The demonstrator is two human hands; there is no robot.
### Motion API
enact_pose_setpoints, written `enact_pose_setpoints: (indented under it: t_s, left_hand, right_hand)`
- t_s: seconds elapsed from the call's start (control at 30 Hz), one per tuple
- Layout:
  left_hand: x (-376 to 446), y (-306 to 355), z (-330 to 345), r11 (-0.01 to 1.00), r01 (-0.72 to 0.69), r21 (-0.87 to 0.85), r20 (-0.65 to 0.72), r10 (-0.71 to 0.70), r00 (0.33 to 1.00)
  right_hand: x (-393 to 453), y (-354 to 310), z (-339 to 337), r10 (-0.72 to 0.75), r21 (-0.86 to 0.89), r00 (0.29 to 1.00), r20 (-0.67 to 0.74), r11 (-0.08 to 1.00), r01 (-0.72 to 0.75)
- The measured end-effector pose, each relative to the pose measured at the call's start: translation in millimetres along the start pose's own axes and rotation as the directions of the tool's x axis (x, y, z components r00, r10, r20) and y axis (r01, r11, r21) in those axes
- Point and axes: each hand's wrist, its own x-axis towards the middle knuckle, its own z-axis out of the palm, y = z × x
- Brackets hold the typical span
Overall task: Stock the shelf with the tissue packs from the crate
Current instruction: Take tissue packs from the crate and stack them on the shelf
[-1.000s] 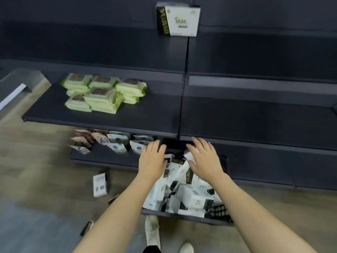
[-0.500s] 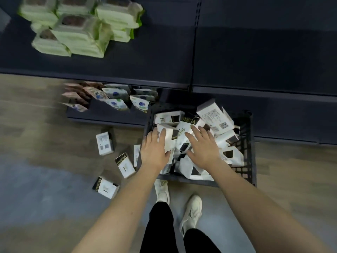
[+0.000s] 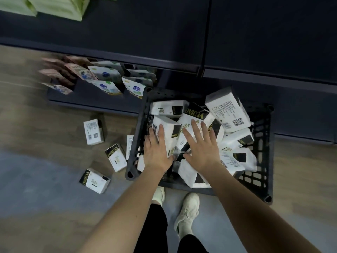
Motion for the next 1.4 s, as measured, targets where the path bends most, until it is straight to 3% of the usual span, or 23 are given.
enact_pose_setpoints:
  t_s: [0.4,0.63,0.8,1.03,1.4]
  left_hand:
    - [16.6,1.8,26.5,0.958,0.019,-0.286,-0.09,-0.047,0.995]
    - [6.8,-2.7,4.7,0.993,-0.078,-0.093,-0.094,0.069,0.993]
    - [-11.0,6.6,-33.3,0.989,-0.13,-0.066,-0.121,0.122,0.985]
    - [-43.9,28.4,-107.7,0.999,-0.038,-0.024,-0.03,0.038,0.999]
    - [-92.5,66.5,-233.4,0.984,-0.087,-0.153,0.02,0.091,0.996]
  right_hand:
    - [11.6,-5.5,16.3,0.03,-0.068,0.999,0.025,0.997,-0.028]
    - [-1.9,-2.9,-3.4,0.063,-0.053,0.998,0.018,0.997,-0.062]
    - [-20.3,0.8,-32.6,0.088,-0.03,0.996,-0.007,0.996,-0.088]
    - [-56.6,10.5,-84.4,0.128,0.02,0.988,-0.087,0.992,-0.126]
    - [-114.0,31.5,-173.3,0.115,-0.042,0.942,-0.317,0.99,-0.135]
